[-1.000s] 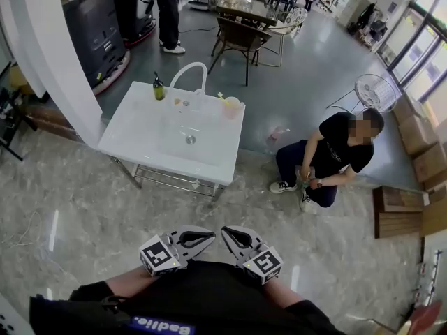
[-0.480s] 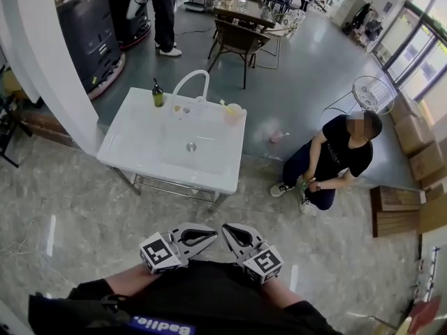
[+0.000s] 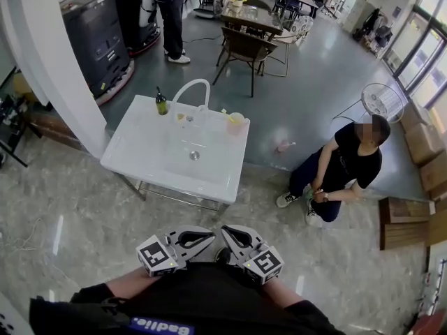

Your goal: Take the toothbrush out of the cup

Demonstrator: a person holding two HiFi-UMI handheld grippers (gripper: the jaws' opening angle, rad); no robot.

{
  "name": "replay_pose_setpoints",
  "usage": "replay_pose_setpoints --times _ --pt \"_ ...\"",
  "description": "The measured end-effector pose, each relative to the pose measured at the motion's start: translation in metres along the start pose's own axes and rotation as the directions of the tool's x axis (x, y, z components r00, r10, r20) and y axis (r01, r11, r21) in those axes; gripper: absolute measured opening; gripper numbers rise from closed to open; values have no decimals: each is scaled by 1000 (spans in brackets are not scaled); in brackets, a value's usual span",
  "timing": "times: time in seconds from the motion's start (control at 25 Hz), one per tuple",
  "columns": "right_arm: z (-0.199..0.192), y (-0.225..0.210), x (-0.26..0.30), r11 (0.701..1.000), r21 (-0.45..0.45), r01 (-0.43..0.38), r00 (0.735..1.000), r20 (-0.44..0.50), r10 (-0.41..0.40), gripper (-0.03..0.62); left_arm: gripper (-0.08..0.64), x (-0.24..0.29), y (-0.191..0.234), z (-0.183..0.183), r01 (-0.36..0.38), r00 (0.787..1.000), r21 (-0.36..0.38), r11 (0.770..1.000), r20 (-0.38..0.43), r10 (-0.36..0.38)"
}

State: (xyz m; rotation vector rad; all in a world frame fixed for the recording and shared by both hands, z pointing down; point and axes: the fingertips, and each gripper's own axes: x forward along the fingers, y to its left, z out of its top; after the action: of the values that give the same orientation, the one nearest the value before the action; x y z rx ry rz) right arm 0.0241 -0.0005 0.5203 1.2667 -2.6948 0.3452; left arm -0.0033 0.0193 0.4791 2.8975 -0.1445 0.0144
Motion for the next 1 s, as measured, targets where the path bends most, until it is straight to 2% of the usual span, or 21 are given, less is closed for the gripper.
replay_pose_setpoints --times 0.16,0.48,1.0 --pt "8 -20 1 998 -31 -46 998 30 47 12 6 12 11 7 -57 998 3 998 12 57" --pt "14 -52 -4 992 -25 -124 992 32 125 13 6 41 24 7 -144 990 -7 990 -1 144" --pt "9 -102 -3 981 -24 -191 981 37 191 14 7 77 49 2 -244 969 -59 968 19 245"
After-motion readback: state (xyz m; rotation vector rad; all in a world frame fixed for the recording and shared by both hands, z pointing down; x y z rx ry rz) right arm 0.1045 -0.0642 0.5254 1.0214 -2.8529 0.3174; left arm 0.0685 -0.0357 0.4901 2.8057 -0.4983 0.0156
